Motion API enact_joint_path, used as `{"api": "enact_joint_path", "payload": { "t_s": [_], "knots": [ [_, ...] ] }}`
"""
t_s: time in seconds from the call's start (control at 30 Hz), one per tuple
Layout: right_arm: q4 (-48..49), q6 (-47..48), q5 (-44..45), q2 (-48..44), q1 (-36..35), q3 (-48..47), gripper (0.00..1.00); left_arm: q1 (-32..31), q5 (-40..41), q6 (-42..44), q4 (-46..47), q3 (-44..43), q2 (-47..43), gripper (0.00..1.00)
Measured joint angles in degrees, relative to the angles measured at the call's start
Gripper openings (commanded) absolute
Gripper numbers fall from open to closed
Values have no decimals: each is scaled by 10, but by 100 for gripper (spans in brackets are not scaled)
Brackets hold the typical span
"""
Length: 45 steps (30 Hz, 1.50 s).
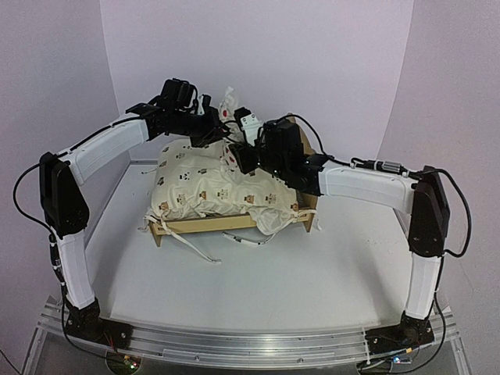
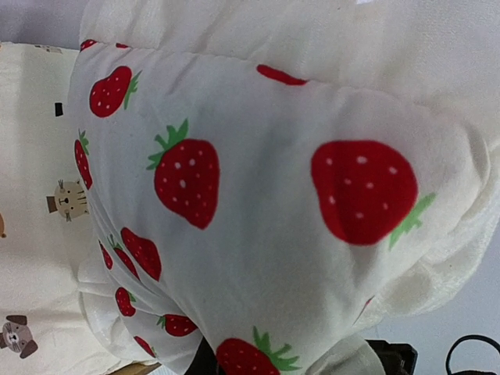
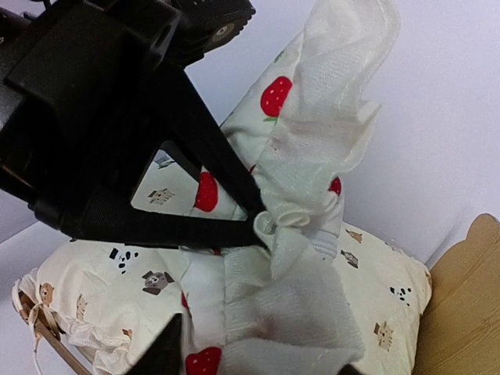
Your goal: Set up the pet bed
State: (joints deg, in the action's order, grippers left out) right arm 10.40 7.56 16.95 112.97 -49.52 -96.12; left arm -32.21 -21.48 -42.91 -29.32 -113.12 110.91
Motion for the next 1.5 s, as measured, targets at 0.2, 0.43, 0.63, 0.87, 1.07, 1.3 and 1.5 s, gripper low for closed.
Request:
{"api": "enact_joint_path", "payload": {
  "t_s": [0.2, 0.43, 0.63, 0.87, 1.07, 1.3, 1.5],
  "knots": [
    [6, -18, 10, 1, 0, 2, 0, 0, -3, 17, 0, 0, 0, 75],
    [-56, -119, 22, 1, 12, -29, 0, 0, 54, 51, 9, 79, -64, 100],
    [-123, -243, -6, -2, 77, -87, 0, 0, 121, 73, 25, 166, -192, 100],
    [-186, -389, -106, 27, 193, -121, 0, 0, 159, 87, 44, 221, -266, 100],
    [-203, -463, -215, 79, 241, -171, 0, 0, 171, 96, 43, 259, -268, 100],
    [-227, -490, -322, 107, 239, -221, 0, 0, 172, 100, 44, 263, -267, 99],
    [-236, -500, -374, 107, 237, -231, 0, 0, 172, 100, 48, 267, -265, 99]
  ]
}}
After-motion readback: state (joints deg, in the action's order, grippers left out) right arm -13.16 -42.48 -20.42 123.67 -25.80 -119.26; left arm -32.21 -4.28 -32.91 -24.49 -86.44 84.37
